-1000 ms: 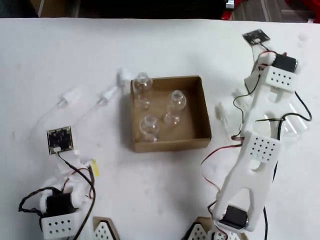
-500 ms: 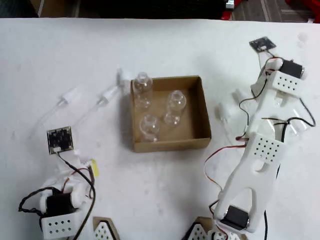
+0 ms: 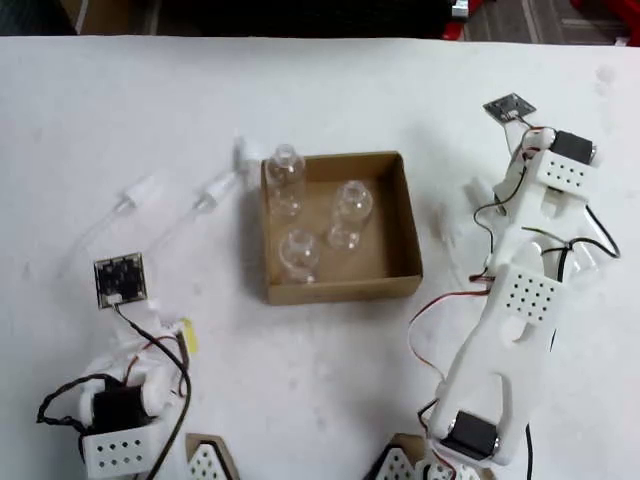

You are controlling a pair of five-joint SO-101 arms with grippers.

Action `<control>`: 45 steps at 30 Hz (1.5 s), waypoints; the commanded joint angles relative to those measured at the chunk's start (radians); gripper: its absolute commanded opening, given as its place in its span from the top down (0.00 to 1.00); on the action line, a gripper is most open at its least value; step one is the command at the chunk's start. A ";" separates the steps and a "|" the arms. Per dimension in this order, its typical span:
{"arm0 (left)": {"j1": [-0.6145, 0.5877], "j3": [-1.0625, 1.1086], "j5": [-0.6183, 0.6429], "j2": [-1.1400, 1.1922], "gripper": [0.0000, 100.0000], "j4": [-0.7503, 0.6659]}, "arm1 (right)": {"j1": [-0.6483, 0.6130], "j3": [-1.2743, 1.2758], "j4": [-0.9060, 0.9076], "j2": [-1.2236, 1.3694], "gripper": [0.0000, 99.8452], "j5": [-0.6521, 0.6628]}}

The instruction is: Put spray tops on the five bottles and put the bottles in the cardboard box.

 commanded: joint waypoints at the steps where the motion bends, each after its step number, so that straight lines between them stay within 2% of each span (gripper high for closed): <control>1: -0.005 0.000 0.017 -0.005 0.85 0.006 | 0.005 -0.040 -0.010 -0.051 0.89 0.009; 7: -0.005 0.000 0.017 -0.005 0.85 0.006 | 0.005 -0.040 -0.010 -0.053 0.80 0.009; 21: -0.005 0.000 0.017 -0.005 0.85 0.006 | 0.005 -0.040 0.013 -0.099 0.80 0.009; 28: -0.005 0.000 0.017 -0.005 0.85 0.006 | 0.005 -0.032 0.012 -0.097 0.91 0.009; 35: -0.005 0.000 0.017 -0.005 0.85 0.006 | 0.007 -0.040 0.016 -0.108 0.92 0.009; 42: -0.008 0.000 0.017 -0.005 0.85 0.006 | -0.025 -0.146 0.151 -0.222 0.92 0.005; 45: -0.008 0.000 0.017 -0.005 0.85 0.006 | -0.028 -0.181 0.150 -0.297 0.96 -0.087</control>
